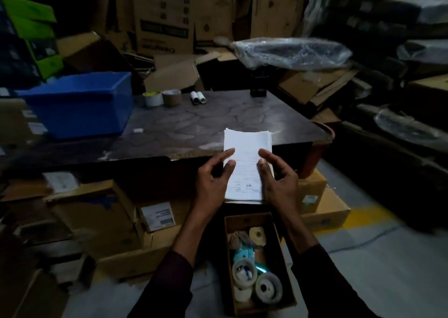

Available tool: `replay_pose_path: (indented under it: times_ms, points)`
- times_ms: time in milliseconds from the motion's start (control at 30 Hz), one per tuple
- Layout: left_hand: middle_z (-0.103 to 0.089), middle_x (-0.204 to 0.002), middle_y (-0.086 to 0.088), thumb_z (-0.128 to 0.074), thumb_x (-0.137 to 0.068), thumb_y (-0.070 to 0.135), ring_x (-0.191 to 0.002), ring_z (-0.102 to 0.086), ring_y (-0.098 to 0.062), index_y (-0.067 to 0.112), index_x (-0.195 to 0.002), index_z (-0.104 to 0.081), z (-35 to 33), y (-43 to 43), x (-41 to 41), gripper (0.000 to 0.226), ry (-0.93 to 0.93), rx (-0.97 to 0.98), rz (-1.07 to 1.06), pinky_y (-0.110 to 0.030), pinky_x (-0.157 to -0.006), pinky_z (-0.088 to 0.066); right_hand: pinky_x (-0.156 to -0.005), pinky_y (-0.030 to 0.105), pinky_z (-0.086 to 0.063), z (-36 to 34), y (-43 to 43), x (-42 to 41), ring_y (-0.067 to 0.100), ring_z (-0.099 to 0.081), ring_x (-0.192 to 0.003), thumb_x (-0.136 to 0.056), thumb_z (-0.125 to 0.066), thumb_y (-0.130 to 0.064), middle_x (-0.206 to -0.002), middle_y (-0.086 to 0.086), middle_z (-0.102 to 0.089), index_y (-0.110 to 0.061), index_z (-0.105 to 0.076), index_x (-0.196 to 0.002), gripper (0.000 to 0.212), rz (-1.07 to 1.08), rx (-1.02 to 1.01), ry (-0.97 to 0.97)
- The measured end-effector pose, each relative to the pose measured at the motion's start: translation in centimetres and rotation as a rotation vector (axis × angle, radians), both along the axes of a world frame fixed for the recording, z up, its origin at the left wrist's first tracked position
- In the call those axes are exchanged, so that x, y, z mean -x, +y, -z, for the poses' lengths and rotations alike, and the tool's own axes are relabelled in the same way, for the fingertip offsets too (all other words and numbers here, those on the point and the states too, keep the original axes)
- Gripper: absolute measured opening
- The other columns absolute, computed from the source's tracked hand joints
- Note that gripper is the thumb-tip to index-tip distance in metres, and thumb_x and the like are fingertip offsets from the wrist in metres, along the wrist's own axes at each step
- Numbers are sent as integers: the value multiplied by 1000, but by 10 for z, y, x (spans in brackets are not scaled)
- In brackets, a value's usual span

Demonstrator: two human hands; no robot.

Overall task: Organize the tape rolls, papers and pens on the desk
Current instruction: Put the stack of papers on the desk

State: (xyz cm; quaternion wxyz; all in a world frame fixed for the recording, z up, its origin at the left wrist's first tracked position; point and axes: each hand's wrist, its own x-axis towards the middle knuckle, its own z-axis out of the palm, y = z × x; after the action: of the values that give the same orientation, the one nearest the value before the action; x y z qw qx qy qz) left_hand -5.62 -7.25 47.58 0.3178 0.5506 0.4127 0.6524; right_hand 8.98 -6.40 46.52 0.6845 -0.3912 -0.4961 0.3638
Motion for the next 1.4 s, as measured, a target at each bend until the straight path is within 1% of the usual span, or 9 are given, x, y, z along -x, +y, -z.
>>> replay_pose_path:
  times_ms: [233,400,567,633,833,1033,1133,1267,1400]
  points:
    - [-68,-121,1,-69,-87,7,-111,-64,-11,15,-119,-68,-36,13,62,34,15,-3,-87,-39,-95,-54,-88,28,-58,-39,25,60,13,-68,-108,-91,-69,-11,-116,-3,-71,-9,-69,-119,28,-89,-15,19]
    - [-66,-123,7,-69,-88,15,-111,-60,1,24,-119,-68,-40,25,109,32,76,7,-220,-24,-94,-51,-91,32,-57,-47,53,107,14,-68,-108,-91,-70,-18,-117,-2,-71,-17,-70,-118,26,-157,-7,-77]
    - [-66,-118,6,-68,-88,15,-110,-60,-9,20,-118,-68,-38,46,159,30,148,70,-332,-20,-91,-48,-77,0,-44,-50,79,151,-11,-60,-98,-92,-68,-19,-121,-8,-64,-16,-65,-126,34,-224,-4,-332]
    - [-64,-115,10,-68,-88,15,-109,-59,-10,20,-118,-68,-38,57,181,30,196,105,-364,-17,-87,-45,-71,-3,-41,-53,90,167,-15,-56,-90,-92,-68,-18,-118,-8,-60,-15,-62,-130,38,-253,17,-421]
    - [-66,-120,2,-71,-86,18,-104,-58,-13,19,-119,-67,-42,90,232,33,319,228,-409,-25,-90,-46,-67,1,-40,-59,126,206,-8,-57,-80,-87,-73,-20,-108,-8,-60,-16,-64,-125,39,-250,79,-558]
    - [-68,-117,-2,-71,-86,21,-94,-61,-12,20,-121,-68,-41,117,252,35,462,298,-494,-20,-87,-44,-95,27,-47,-52,151,232,20,-60,-107,-87,-72,-24,-115,5,-63,-14,-61,-126,42,-243,142,-633]
    - [-70,-114,-7,-71,-86,23,-90,-61,-13,19,-120,-68,-33,126,257,35,525,299,-524,-19,-85,-43,-100,28,-41,-46,161,238,27,-57,-116,-88,-71,-25,-121,11,-64,-11,-62,-125,41,-192,122,-735]
    - [-65,-115,-11,-69,-87,25,-104,-62,-24,16,-114,-72,-23,129,262,29,714,278,-546,-26,-95,-43,-94,30,-37,-44,159,241,33,-60,-112,-92,-64,-20,-114,19,-69,0,-72,-107,26,-154,24,-890]
    - [-56,-137,-8,-62,-92,28,-128,-50,-26,13,-116,-70,-22,126,259,30,819,273,-545,-26,-107,-31,-85,37,-45,-38,156,245,38,-62,-100,-95,-57,-24,-101,22,-70,-2,-74,-88,28,-106,-77,-1051]
